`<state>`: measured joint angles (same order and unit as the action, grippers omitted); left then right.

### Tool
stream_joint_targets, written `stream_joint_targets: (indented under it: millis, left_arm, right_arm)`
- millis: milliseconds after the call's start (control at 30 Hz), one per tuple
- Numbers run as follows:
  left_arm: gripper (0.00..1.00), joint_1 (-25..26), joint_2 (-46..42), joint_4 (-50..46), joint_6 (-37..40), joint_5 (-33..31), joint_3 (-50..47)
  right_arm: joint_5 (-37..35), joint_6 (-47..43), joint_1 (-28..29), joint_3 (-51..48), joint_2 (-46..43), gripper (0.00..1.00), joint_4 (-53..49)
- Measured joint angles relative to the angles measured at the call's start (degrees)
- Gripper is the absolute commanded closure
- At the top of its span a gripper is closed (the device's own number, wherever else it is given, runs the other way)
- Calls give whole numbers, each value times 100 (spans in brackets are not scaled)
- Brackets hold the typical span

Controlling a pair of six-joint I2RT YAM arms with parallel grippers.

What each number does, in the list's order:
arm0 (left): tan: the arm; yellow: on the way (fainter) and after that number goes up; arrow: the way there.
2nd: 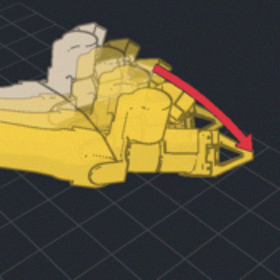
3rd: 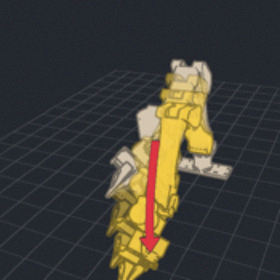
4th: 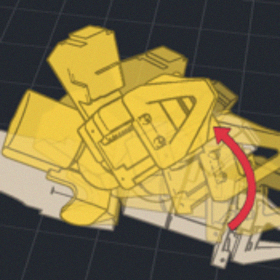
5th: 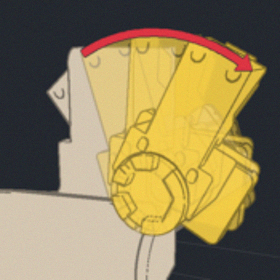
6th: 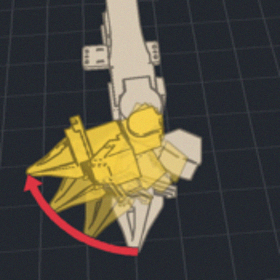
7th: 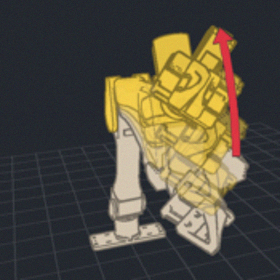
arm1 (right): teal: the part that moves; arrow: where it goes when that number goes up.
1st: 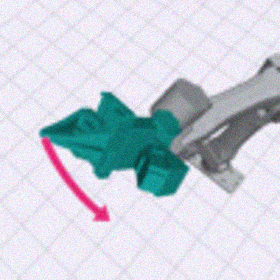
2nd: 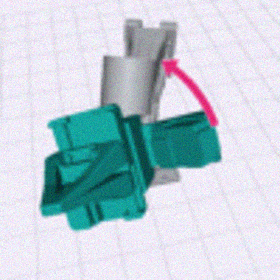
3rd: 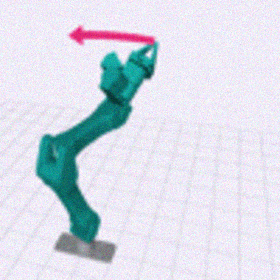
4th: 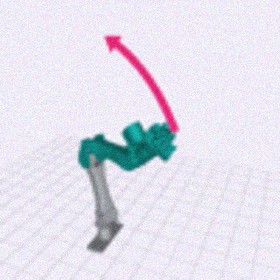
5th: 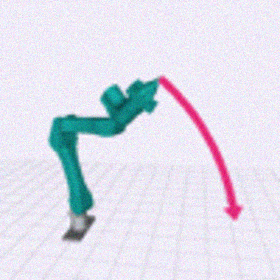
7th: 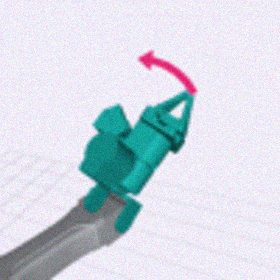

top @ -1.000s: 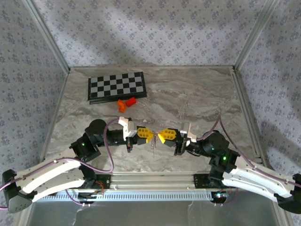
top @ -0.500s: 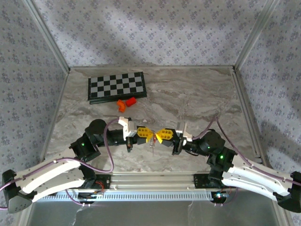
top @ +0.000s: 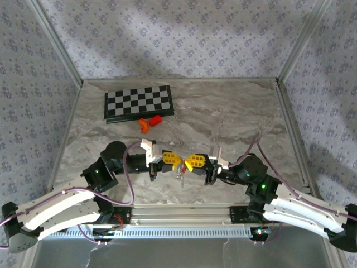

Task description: Put the keys on the keyring

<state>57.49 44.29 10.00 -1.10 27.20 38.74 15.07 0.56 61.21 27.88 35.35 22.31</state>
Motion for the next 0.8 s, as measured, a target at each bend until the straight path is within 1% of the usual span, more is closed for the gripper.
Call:
stream_joint_targets:
  millis: [800]
  left_arm:
    - [100, 2, -81, -127, 15, 42, 0]
  right_arm:
    - [-33, 2, 0, 0, -136, 100, 20]
